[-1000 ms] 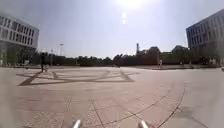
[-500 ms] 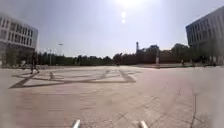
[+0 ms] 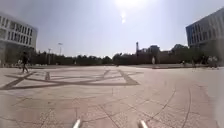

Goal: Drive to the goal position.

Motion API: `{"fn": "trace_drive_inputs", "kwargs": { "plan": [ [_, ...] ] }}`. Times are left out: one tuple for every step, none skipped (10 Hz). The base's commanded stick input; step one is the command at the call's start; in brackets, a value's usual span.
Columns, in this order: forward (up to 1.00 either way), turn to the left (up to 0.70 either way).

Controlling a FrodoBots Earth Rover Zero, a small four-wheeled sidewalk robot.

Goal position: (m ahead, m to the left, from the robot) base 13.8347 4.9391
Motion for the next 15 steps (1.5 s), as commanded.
{"fn": "trace_drive_inputs", "kwargs": {
  "plan": [
    [0.70,-0.02],
    [0.70,0.00],
    [0.70,0.00],
    [0.70,0.00],
    [0.70,0.00],
    [0.70,0.00],
    [0.70,0.00],
    [0.70,0.00],
    [0.70,0.00],
    [0.70,0.00],
    [0.70,0.00],
    [0.70,0.00],
    [0.70,0.01],
    [0.70,0.02],
    [0.70,0.02]
  ]
}}
